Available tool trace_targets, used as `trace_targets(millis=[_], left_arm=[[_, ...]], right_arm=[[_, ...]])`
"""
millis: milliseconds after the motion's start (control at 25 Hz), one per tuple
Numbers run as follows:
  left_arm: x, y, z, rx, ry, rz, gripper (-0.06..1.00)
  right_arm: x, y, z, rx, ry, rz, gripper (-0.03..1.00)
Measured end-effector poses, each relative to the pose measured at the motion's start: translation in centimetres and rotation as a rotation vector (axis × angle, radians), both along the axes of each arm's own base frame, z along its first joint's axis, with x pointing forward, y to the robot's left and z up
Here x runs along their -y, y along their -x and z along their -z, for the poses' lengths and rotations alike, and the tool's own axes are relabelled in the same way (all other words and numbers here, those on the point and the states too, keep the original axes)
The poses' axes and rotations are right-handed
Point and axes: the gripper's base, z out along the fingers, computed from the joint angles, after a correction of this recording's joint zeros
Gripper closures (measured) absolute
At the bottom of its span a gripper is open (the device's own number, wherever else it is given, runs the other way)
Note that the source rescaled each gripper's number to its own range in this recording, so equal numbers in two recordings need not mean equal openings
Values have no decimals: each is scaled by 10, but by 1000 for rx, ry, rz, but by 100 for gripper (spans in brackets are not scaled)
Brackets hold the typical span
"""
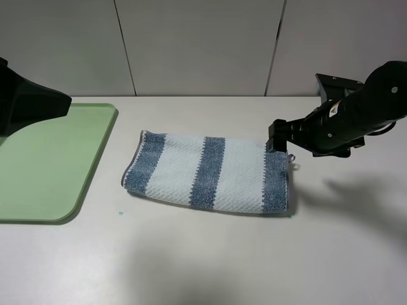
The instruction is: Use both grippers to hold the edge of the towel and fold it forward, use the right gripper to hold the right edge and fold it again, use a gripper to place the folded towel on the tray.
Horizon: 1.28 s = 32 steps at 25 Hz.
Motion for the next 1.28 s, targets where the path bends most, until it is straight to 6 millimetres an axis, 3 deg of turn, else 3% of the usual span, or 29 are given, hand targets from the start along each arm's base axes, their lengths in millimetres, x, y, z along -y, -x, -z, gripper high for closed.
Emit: trace_targets(millis=[800, 1280], left_arm=[[0, 0, 0, 0, 0, 0, -6], [0, 0, 0, 0, 0, 0, -6]], right_arm=[[-14, -2, 56, -162, -7, 52, -3], [-15, -2, 67, -188, -16, 83, -1]])
